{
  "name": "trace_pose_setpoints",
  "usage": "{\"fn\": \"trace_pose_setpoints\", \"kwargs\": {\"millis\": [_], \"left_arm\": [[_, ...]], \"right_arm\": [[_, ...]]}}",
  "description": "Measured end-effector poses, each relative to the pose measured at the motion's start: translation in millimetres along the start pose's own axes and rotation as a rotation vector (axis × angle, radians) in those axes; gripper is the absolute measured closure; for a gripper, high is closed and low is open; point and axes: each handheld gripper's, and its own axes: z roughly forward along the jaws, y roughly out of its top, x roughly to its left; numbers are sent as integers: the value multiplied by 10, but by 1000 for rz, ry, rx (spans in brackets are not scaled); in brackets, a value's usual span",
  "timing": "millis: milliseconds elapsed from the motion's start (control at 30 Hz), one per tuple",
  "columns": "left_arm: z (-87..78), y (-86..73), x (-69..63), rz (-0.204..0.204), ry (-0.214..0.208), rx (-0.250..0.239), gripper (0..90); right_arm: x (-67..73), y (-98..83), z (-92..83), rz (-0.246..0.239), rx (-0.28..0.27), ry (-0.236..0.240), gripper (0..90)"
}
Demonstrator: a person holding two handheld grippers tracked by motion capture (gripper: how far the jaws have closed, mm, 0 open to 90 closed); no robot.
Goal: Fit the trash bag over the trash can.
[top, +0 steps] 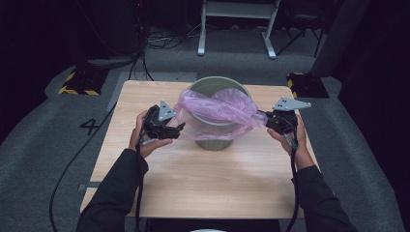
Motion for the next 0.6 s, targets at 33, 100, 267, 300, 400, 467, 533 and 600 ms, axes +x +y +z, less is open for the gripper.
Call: {"fn": "trace_pose_setpoints", "kwargs": {"millis": [33,100,267,300,400,467,533,600], "left_arm": [[-62,12,27,1,-13,-24,227],[-181,34,70,4,-27,-66,197],[-415,80,186,-18,-84,-145,163],[-441,82,204,-27,-91,-154,159],[-481,105,247,-41,-124,-178,157],[-484,180,237,-17,-125,-177,156],[-461,300,212,9,-136,-171,156],[-410,438,187,35,-143,-164,156]], "right_arm": [[-1,16,-3,-3,-9,-5,890],[1,42,1,-4,-13,-5,890],[9,92,27,-7,-13,-29,889],[5,101,29,-6,-14,-29,887],[-11,120,30,3,-16,-35,881],[-12,133,32,7,-13,-34,878],[-9,154,39,2,-8,-37,878],[-8,180,52,-9,-2,-46,878]]}}
